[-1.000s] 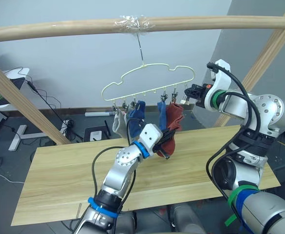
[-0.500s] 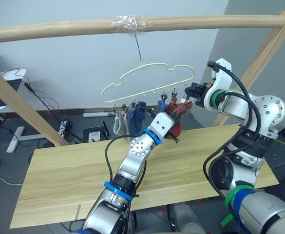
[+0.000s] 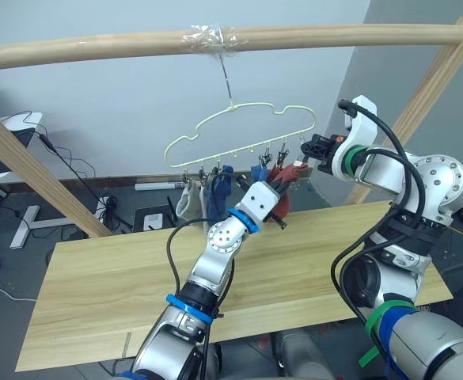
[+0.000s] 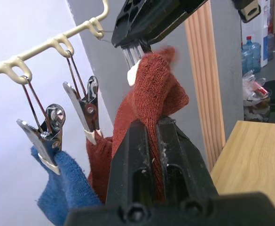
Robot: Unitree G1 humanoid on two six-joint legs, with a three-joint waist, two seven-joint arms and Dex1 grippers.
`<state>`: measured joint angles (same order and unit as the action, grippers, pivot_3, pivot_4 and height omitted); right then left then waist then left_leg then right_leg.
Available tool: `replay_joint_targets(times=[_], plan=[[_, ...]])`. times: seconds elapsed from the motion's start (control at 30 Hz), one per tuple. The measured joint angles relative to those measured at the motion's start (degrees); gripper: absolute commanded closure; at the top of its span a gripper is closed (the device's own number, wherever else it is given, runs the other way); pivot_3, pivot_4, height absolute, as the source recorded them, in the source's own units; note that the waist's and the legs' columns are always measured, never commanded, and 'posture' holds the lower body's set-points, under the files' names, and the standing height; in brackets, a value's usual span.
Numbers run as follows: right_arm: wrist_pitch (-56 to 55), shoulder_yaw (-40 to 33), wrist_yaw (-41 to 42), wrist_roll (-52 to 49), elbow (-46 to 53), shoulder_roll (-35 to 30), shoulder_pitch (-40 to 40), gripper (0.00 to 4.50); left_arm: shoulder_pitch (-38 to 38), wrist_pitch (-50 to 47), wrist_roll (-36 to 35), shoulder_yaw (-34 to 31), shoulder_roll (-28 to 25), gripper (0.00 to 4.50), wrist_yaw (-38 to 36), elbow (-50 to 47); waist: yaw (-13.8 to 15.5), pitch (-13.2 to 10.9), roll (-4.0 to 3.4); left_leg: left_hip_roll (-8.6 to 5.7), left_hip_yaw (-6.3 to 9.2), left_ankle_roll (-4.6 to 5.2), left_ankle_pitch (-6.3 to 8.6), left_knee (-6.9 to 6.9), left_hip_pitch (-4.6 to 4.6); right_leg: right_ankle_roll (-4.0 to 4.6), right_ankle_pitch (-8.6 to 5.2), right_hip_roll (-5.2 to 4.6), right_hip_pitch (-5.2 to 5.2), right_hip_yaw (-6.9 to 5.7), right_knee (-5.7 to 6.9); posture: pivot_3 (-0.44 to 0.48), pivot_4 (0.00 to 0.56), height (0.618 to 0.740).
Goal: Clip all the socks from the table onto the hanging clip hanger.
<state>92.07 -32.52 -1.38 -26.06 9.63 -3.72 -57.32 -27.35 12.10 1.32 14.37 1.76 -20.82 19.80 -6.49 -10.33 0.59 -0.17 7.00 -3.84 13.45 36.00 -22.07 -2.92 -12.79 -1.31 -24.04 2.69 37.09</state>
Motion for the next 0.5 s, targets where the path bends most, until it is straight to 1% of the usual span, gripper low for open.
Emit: replay_joint_targets(times=[0.5], plan=[[0.0,-0.7,-2.8,-1.9,0.0,2.5,0.0,4.5,-0.9,1.4,1.2,0.0,0.8,4.49,0.4,1.1,0.0,0.0,0.0,0.0,0.0,0.0,0.0,0.0,0.0,0.0,0.0,0.0,0.0,0.0,0.0,-0.166,0.134,0.74]])
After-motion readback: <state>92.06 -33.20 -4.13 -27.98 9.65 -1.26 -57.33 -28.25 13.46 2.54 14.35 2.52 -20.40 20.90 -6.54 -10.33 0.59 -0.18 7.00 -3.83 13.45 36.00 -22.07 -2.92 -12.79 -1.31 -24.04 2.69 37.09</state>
